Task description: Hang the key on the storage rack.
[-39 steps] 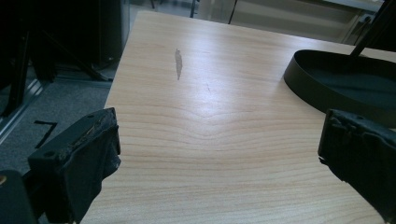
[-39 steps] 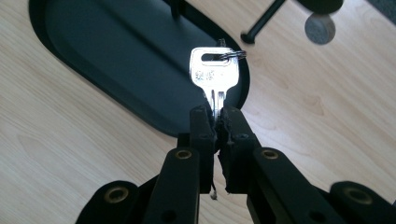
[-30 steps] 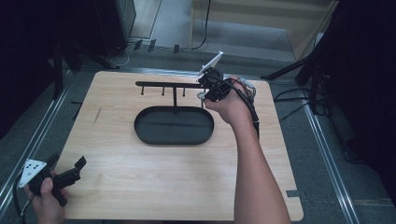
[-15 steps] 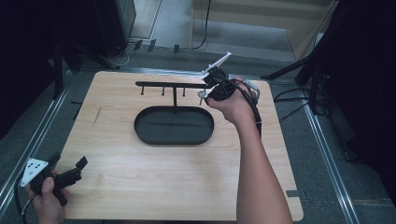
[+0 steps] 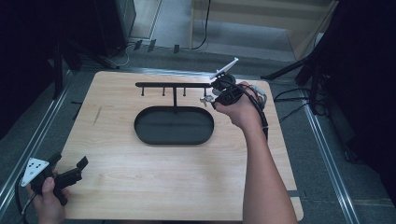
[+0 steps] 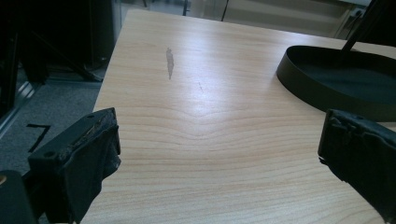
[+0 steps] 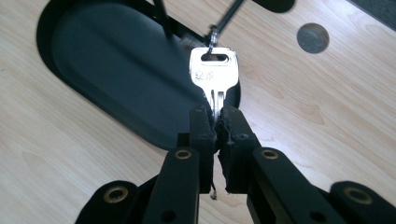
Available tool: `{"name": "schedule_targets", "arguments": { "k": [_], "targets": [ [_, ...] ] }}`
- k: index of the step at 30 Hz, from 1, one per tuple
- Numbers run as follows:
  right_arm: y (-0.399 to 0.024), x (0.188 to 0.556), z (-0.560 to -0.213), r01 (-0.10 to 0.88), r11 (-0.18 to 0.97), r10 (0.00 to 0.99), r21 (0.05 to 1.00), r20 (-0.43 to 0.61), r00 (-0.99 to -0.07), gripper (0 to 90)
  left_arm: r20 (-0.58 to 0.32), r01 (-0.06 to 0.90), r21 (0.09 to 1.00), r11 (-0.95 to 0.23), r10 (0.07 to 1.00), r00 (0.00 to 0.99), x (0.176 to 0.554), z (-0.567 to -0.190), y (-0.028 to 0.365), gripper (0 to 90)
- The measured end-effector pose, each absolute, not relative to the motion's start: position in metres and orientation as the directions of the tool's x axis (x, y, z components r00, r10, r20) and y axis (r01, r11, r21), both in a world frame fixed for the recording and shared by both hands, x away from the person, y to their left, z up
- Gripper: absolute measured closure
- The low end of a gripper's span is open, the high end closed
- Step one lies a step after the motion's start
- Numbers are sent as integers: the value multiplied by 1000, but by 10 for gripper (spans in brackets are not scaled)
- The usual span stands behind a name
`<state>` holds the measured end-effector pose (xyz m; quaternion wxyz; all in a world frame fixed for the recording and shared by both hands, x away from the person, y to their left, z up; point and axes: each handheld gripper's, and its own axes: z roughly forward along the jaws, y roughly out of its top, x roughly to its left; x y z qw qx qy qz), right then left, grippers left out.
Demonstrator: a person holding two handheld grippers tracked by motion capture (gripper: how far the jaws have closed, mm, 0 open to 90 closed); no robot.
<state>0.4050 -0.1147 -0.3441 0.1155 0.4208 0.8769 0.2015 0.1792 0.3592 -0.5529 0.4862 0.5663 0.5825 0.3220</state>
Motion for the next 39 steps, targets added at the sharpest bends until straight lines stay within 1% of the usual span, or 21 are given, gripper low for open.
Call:
{"name": "schedule_targets", "arguments": {
  "k": [7,12,17,20,21,25,27,28,29,30,31,32,33,34,35,38,39],
  "targets": [
    [-113,408,-348,701,547,803,458,-50,-594,849,-204,351,924,152,972,116,180,-553,359,0],
    [-113,412,-353,720,518,823,461,-39,-567,849,-202,352,924,149,972,119,180,-553,359,0],
    [-115,415,-359,749,454,858,482,-9,-514,847,-204,352,924,150,972,121,180,-553,360,0],
    [-115,416,-359,748,441,865,495,-10,-502,842,-205,354,923,151,971,121,180,-553,360,0],
    [-115,416,-359,746,428,872,510,-17,-489,799,-206,353,923,151,971,122,180,-553,360,0],
    [-116,416,-362,755,393,888,524,-3,-460,790,-206,356,922,151,971,122,180,-553,360,0],
    [-118,416,-364,758,375,895,533,2,-445,755,-207,354,923,152,971,122,180,-553,360,0],
    [-118,416,-364,758,375,895,533,2,-445,755,-207,354,923,152,971,122,180,-553,360,0],
    [-119,416,-366,761,371,899,532,-3,-437,726,-206,356,922,151,971,122,180,-553,360,0],
    [-119,416,-366,761,371,899,532,-3,-437,726,-206,356,922,151,971,122,180,-553,360,0],
    [-120,416,-369,760,369,901,535,-7,-434,684,-204,356,922,150,971,121,180,-553,360,0],
    [-120,416,-369,760,369,901,535,-7,-434,684,-204,356,922,150,971,121,180,-553,360,0],
    [-123,416,-373,761,367,903,535,-7,-431,652,-205,356,922,150,971,122,180,-553,360,0],
    [-123,416,-373,761,367,903,535,-7,-431,652,-203,356,922,148,971,123,180,-553,360,0],
    [-126,416,-379,775,359,908,520,-5,-418,624,-204,356,923,148,971,125,180,-553,360,0],
    [-130,415,-386,786,354,913,507,-4,-409,610,-203,356,923,147,971,126,180,-553,360,0],
    [-134,414,-394,796,350,915,493,4,-404,596,-203,356,923,147,971,125,180,-553,360,0]
  ]
}}
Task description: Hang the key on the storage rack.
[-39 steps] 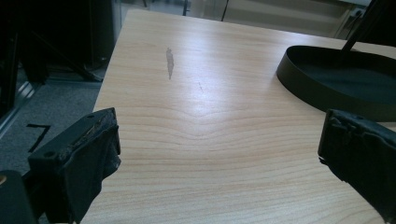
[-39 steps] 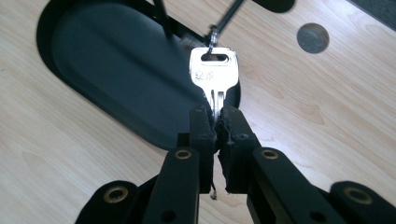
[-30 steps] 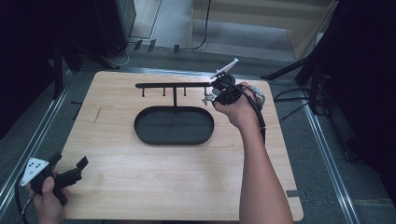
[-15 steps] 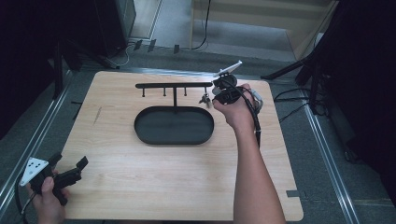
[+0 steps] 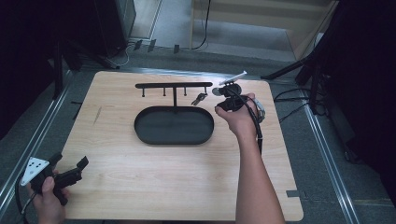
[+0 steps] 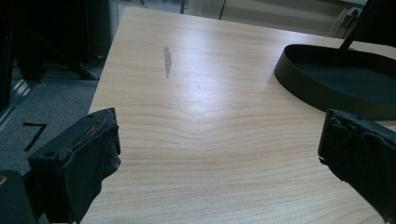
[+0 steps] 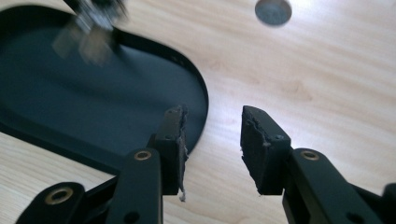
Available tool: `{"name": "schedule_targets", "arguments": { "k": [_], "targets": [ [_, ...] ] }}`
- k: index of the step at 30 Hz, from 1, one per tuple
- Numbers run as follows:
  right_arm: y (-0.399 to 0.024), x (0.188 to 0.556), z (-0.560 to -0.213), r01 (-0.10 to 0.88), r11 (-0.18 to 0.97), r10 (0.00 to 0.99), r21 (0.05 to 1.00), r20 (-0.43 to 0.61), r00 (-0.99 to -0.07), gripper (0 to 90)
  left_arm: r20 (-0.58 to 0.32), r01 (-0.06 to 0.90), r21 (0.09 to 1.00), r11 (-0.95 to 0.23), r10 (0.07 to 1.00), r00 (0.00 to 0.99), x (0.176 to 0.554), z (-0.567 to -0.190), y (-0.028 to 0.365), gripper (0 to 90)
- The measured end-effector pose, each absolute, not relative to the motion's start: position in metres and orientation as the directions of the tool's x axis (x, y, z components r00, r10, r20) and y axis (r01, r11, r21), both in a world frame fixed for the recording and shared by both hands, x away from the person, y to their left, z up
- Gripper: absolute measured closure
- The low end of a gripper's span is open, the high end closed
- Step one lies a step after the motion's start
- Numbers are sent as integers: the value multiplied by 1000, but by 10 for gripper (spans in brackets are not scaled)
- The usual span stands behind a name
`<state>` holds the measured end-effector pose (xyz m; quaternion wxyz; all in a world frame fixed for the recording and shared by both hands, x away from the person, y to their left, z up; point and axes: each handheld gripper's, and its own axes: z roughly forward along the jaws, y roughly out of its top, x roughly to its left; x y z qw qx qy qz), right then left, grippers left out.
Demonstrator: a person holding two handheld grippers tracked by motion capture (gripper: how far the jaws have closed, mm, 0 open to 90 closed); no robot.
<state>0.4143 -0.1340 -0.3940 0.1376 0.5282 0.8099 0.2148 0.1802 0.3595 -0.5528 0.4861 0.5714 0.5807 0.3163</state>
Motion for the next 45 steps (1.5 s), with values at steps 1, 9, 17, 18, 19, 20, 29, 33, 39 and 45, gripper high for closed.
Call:
{"name": "schedule_targets", "arguments": {
  "k": [1,9,17,18,19,20,29,33,39,45],
  "targets": [
    [-136,414,-398,800,351,915,487,4,-404,587,-203,356,923,147,971,125,180,-553,360,0],
    [-150,408,-423,835,339,924,433,16,-383,550,-199,357,923,143,972,125,180,-553,359,0],
    [-170,399,-455,865,300,939,402,32,-341,499,-200,356,923,144,972,126,180,-553,359,0],
    [-170,399,-455,865,300,939,402,32,-341,499,-200,356,923,144,972,126,180,-553,359,0],
    [-177,396,-462,870,288,943,400,42,-331,486,-200,356,923,144,972,126,180,-553,359,0],
    [-180,394,-465,872,283,943,399,49,-328,477,-200,356,923,143,972,126,180,-553,359,0],
    [-203,381,-489,888,240,957,393,54,-283,391,-198,356,924,142,972,128,180,-553,359,0],
    [-208,372,-495,884,227,960,409,62,-275,307,-200,357,923,143,972,126,180,-553,359,0],
    [-219,354,-504,873,207,961,442,73,-265,139,-197,352,925,141,972,127,180,-553,359,0],
    [-235,341,-511,863,157,967,480,103,-233,59,-196,354,925,140,972,128,180,-553,359,0]
  ]
}}
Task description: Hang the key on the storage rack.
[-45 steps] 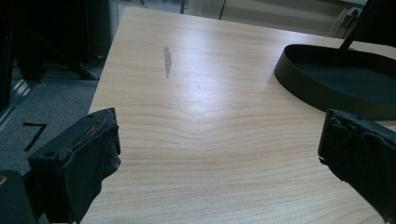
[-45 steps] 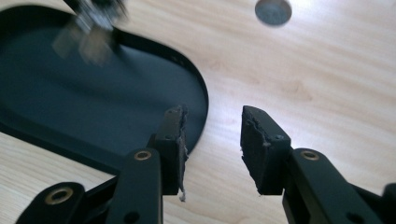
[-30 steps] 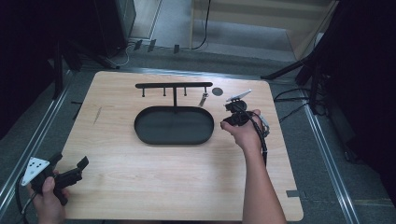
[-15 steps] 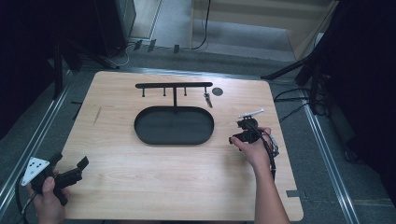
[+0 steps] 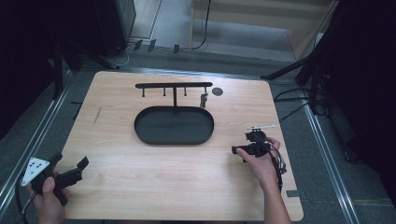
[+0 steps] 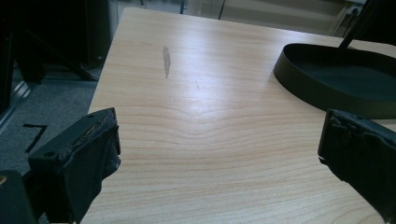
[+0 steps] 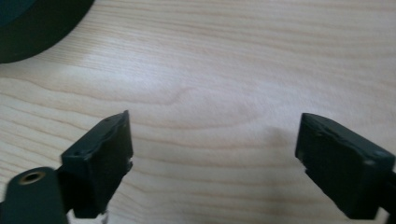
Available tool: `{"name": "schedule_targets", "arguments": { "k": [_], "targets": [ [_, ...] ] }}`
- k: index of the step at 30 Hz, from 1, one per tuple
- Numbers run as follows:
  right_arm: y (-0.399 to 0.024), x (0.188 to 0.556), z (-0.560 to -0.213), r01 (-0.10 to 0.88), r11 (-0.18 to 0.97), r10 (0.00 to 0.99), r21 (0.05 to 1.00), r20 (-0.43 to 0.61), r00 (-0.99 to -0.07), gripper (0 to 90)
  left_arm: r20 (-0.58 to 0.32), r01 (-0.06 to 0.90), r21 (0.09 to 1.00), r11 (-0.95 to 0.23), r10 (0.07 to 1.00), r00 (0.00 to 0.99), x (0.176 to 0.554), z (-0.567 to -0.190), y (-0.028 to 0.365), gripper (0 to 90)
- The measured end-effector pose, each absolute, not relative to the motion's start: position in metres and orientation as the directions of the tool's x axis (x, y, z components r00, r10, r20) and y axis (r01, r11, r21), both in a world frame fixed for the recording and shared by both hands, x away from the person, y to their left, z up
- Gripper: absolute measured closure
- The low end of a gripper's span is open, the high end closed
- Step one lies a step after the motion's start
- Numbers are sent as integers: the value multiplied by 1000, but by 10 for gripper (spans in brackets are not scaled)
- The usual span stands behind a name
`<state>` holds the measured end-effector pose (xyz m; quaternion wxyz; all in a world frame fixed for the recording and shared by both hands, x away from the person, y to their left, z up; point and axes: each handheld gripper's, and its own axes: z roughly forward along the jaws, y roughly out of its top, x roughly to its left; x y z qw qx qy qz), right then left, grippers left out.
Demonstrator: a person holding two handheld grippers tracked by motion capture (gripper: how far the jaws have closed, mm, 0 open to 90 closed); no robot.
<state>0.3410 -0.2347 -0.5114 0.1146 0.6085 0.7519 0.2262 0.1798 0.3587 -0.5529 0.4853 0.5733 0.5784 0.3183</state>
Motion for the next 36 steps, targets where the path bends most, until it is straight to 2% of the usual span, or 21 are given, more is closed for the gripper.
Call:
{"name": "schedule_targets", "arguments": {
  "k": [1,3,16,26,27,36],
  "targets": [
    [-241,335,-515,857,138,968,496,117,-223,13,-196,353,925,140,972,128,180,-553,359,0],
    [-249,329,-519,851,121,968,511,130,-215,0,-196,353,925,140,972,128,180,-553,358,0],
    [-284,288,-540,760,58,978,647,115,-172,0,-192,352,926,137,973,127,180,-553,358,0],
    [-314,254,-548,629,-10,976,778,146,-164,0,-191,353,926,137,973,126,180,-553,358,0],
    [-318,248,-545,589,-20,977,808,141,-160,0,-191,352,926,136,973,126,180,-553,358,0],
    [-339,224,-543,524,-43,988,851,114,-103,1,-190,349,927,135,974,127,179,-553,357,0]
  ]
}}
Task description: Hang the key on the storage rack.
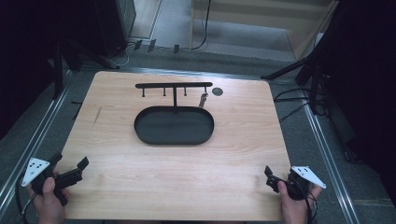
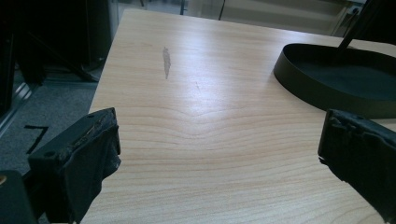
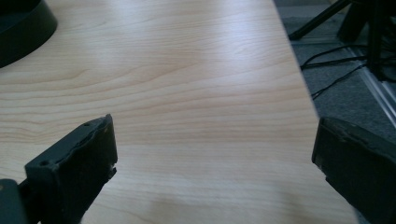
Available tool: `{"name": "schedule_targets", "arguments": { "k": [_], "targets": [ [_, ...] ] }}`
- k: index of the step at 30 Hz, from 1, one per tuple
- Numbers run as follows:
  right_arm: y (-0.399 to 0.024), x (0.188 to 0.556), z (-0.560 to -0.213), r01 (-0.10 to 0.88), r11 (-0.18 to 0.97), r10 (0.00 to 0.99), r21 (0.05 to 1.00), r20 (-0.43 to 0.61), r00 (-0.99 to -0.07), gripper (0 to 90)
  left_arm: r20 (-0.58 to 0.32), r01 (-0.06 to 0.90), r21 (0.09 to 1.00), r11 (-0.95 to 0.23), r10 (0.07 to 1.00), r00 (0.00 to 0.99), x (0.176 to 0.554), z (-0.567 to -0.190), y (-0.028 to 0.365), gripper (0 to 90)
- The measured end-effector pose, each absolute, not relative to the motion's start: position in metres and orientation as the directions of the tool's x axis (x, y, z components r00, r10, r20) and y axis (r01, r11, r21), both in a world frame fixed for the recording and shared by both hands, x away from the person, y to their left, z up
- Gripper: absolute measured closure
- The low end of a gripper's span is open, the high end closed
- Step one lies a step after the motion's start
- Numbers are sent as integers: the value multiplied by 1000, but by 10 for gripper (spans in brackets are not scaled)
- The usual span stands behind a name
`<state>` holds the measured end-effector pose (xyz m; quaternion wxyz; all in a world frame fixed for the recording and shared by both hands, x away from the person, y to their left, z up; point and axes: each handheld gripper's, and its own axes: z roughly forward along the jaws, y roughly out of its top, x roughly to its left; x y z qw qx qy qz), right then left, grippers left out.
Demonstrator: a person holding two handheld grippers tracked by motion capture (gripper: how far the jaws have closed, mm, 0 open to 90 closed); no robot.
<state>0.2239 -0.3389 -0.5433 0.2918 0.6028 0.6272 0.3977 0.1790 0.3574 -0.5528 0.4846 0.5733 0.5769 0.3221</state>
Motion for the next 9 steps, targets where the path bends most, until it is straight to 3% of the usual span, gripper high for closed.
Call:
{"name": "schedule_targets", "arguments": {
  "k": [5,9],
  "targets": [
    [-348,215,-543,491,-98,984,866,157,-80,3,-186,352,927,132,975,124,179,-553,357,0],
    [-344,216,-542,490,-73,989,868,128,-79,86,-192,356,924,138,974,120,180,-553,357,0]
  ]
}}
